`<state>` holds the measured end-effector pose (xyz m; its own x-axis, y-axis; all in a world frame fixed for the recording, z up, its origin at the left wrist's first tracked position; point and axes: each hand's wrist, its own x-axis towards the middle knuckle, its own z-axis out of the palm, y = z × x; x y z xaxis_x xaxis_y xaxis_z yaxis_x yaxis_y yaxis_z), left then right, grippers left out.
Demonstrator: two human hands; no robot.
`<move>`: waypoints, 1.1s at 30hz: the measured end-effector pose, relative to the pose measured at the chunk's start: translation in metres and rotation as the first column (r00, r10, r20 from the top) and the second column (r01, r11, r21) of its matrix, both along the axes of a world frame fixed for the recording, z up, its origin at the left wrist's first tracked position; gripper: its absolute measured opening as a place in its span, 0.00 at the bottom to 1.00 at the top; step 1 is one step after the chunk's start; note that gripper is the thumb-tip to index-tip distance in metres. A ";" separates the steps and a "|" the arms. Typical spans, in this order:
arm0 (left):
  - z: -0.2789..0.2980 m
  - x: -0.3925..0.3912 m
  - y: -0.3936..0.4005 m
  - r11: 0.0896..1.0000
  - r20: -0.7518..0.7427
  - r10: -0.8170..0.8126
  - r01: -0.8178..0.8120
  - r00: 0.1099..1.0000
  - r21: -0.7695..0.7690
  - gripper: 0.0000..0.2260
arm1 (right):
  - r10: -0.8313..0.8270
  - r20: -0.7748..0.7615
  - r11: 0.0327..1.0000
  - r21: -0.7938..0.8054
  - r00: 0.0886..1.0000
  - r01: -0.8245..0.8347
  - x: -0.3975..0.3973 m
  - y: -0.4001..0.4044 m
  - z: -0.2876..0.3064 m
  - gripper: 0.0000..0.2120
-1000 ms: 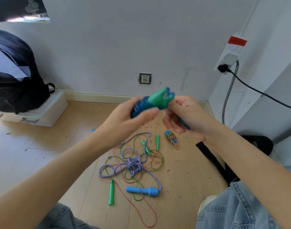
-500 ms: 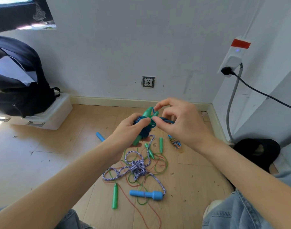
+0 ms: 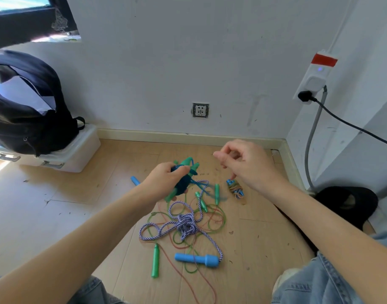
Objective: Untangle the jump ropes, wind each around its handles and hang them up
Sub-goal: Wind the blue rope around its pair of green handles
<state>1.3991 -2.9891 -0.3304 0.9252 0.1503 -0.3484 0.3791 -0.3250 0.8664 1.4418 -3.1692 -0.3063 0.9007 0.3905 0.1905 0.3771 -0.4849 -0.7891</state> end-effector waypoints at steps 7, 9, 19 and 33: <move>0.022 0.001 -0.001 0.969 0.068 0.015 0.002 0.998 -0.248 0.12 | 0.171 -0.264 0.982 -0.028 0.949 -0.185 -0.004 0.000 -0.006 0.04; 0.022 0.000 0.001 0.968 0.065 0.038 -0.021 0.997 -0.249 0.13 | 0.123 -0.183 0.992 0.055 0.975 -0.114 -0.002 0.000 -0.004 0.07; 0.008 0.002 0.000 0.994 0.067 0.026 -0.019 0.997 -0.104 0.09 | 0.010 -0.120 0.921 0.387 0.993 0.038 0.000 0.003 -0.003 0.06; 0.003 -0.002 -0.011 0.995 0.026 -0.095 0.096 0.995 -0.026 0.08 | 0.301 -0.481 0.885 0.463 0.824 -0.053 -0.001 0.005 0.006 0.10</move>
